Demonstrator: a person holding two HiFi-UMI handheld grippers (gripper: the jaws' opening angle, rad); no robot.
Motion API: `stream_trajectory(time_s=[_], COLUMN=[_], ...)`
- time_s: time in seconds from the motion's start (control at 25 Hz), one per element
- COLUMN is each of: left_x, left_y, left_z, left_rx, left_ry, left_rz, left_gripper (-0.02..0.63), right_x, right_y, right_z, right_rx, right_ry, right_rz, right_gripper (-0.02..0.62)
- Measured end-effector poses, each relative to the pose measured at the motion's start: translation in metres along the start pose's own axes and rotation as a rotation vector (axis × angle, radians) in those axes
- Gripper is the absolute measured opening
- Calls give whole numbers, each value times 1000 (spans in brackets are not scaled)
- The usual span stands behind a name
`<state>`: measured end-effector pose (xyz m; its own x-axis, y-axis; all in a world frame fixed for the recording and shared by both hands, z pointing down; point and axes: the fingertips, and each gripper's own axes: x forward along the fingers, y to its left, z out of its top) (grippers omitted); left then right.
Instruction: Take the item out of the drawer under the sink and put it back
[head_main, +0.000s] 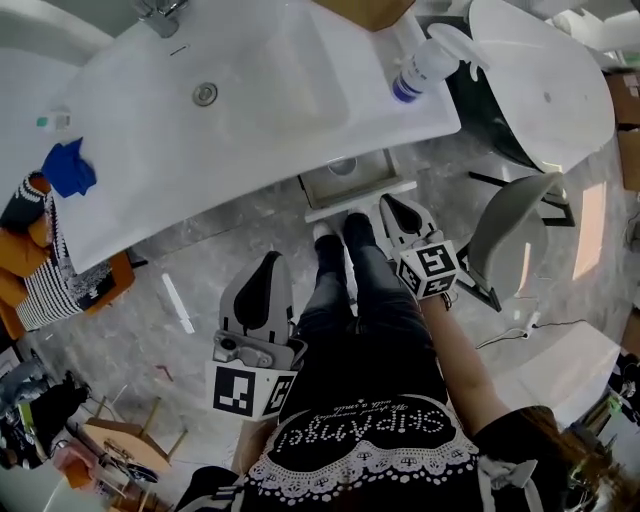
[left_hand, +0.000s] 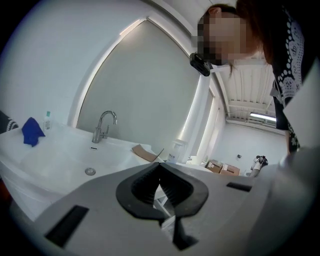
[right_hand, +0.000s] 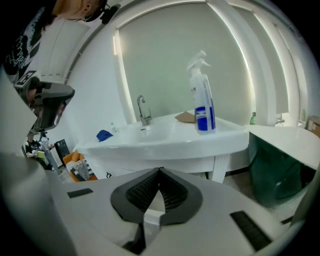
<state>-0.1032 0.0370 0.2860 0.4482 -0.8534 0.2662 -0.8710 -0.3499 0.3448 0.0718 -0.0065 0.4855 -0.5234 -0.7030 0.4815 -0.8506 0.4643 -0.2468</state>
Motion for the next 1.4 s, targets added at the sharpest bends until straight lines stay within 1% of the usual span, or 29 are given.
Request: stream_trajectory(time_s=[0.2,0.36,0.6,0.84,1.0,1.16,1.4], left_x=[-9,-14,-20,-25,-26,-30,-36], left_y=[0,1,-7,-14,-18,-23,-37], left_z=[13,32,55,65,73,78,77], left_rx=[5,19,53,82,83,79,41], left_ry=[-28,-83,-146,-181,-212,-240,-243], left_rz=[11,15,3,-9,-3,-3,-66], left_gripper=[3,3,3,3,3,3,3], right_x=[-9,-19,-29,-45,-62,-83,-106], right_y=[11,25,38,51,63,83,110], right_z=[38,62,100,135,157,181,209], right_rx=[-30,-79,-73,-83,-67,-66,-58], right_ry=[-64,-95,-190,-283,-330,-386,-457], right_rz=[23,60,83,109,129,179,251], right_gripper=[18,18,18,18,18,18,18])
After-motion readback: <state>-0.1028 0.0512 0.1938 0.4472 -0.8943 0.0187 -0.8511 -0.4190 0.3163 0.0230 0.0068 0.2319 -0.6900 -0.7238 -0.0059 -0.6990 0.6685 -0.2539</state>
